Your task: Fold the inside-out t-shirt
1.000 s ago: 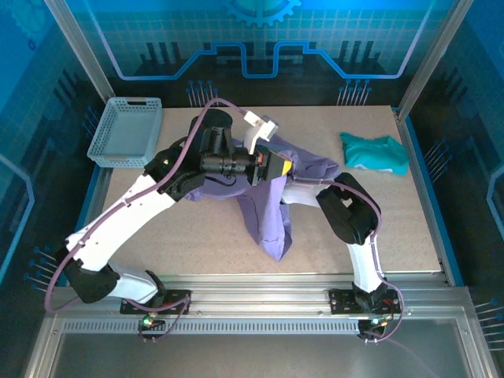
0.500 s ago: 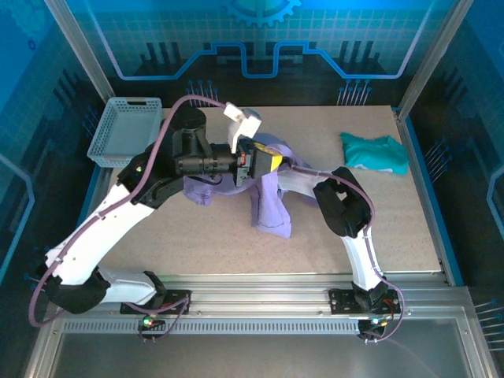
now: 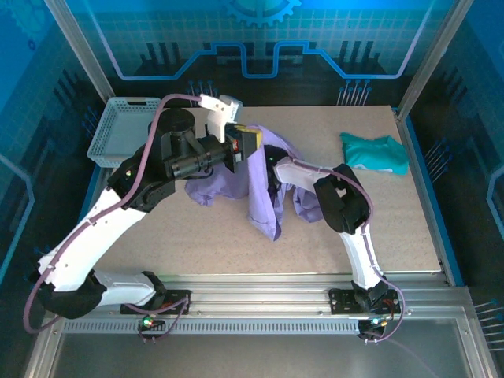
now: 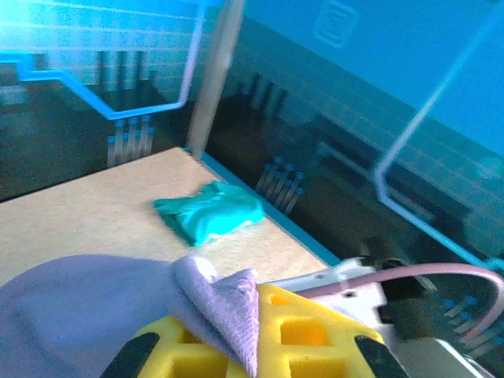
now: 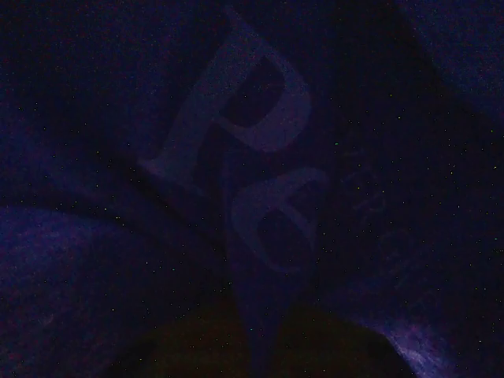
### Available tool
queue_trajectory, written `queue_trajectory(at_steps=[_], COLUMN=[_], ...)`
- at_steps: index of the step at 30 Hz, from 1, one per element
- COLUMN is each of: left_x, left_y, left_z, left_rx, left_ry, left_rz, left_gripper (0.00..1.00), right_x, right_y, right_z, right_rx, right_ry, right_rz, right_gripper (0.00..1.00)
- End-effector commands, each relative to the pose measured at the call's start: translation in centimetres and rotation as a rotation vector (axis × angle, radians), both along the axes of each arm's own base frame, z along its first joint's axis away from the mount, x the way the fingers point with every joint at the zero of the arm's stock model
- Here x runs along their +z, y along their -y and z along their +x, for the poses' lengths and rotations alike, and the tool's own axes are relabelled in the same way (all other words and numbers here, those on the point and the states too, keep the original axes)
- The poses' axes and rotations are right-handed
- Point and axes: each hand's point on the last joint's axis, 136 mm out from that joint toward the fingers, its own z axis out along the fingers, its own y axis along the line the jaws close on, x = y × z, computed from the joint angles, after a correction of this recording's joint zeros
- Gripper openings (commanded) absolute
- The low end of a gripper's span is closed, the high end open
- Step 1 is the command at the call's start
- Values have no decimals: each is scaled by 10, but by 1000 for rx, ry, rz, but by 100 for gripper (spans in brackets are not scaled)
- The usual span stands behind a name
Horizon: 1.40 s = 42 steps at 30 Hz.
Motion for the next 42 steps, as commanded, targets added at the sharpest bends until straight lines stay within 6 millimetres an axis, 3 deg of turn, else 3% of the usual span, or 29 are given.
queue_trajectory(at_steps=[1,6,9,13,23,27,31,38,42], left_x=[-8,-40,-62,-83,-94,-86,-89,-131,-152], left_y=[-39,-103,-152,-190,-193,-226,-251,-238,-234], left_z=[27,72,92,108,143,154,156,160,162], left_rx=[207,470,623,736,767,845,906,852,836], left_ry=[0,-96,-171,-238,-259,-263,-271,-363,-401], left_rz=[15,27,13,-24,0,-24,-61,-83,-75], left_gripper=[0,0,0,0,0,0,0,0,0], right_x=[-14,30,47,62,78,84,112,141,170], right_y=[21,16,19,21,-21,-8,-8,-31,-43], right_z=[-23,-31,-49,-63,-78,-74,-71,-67,-65], right_rx=[20,68,110,144,301,270,260,288,327], right_ry=[-152,-78,-59,-34,50,89,155,230,275], right_rz=[-12,92,144,187,190,175,264,379,456], right_gripper=[0,0,0,0,0,0,0,0,0])
